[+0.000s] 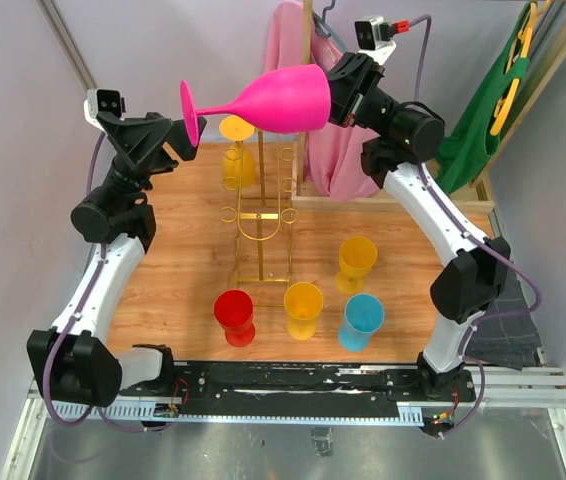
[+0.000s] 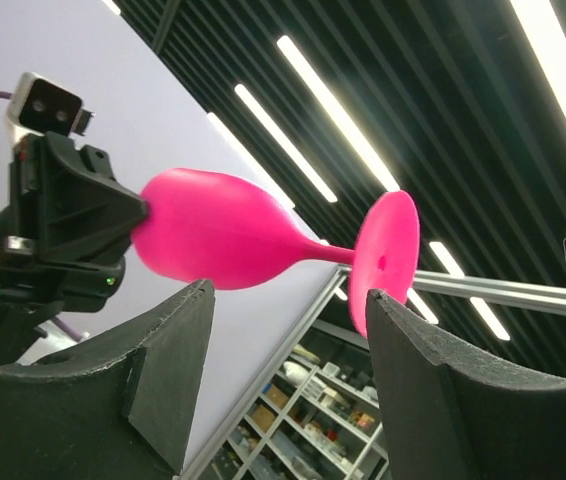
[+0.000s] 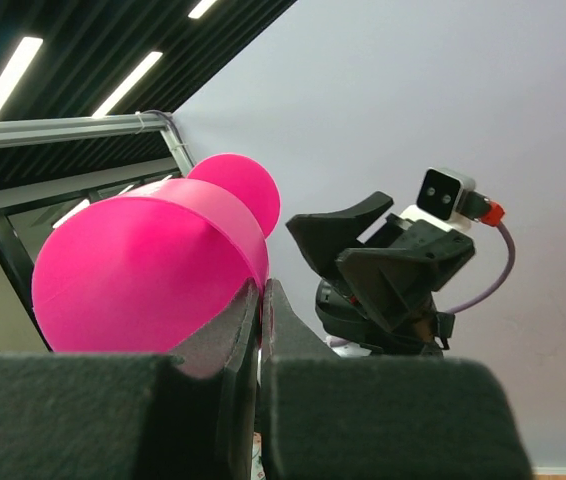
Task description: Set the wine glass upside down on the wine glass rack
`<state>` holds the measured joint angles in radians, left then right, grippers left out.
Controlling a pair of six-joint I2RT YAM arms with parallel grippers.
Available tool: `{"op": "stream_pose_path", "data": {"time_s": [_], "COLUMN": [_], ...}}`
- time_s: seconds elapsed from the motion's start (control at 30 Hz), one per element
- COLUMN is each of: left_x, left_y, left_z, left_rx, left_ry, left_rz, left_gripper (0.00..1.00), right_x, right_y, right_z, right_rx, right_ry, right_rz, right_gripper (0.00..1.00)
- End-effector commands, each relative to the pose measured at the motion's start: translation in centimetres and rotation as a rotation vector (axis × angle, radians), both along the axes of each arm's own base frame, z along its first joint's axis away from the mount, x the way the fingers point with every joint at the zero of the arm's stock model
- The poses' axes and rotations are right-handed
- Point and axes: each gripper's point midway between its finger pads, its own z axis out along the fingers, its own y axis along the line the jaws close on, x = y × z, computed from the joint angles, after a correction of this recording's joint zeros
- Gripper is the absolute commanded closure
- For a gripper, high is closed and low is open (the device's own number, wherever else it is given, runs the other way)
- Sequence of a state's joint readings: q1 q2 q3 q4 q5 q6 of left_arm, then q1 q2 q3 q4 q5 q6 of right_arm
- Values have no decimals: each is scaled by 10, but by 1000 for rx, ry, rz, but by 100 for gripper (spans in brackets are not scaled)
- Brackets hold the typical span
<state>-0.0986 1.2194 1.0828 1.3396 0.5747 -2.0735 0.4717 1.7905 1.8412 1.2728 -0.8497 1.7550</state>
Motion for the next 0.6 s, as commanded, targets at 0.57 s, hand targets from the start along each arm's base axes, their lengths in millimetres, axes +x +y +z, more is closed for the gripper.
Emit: {"op": "stream_pose_path", "data": {"time_s": [0.57], "left_x": [-47], "left_y": [4], "left_z": [25], "left_rx": [-65], "left_ry": [-34], "left_rz": [-128], "left_gripper": [61], "right_x": [17], "right_y": [18], "right_z": [-20], "right_rx": [5], "right_ry": [19], "right_rz": [40], "right_gripper": [99]}}
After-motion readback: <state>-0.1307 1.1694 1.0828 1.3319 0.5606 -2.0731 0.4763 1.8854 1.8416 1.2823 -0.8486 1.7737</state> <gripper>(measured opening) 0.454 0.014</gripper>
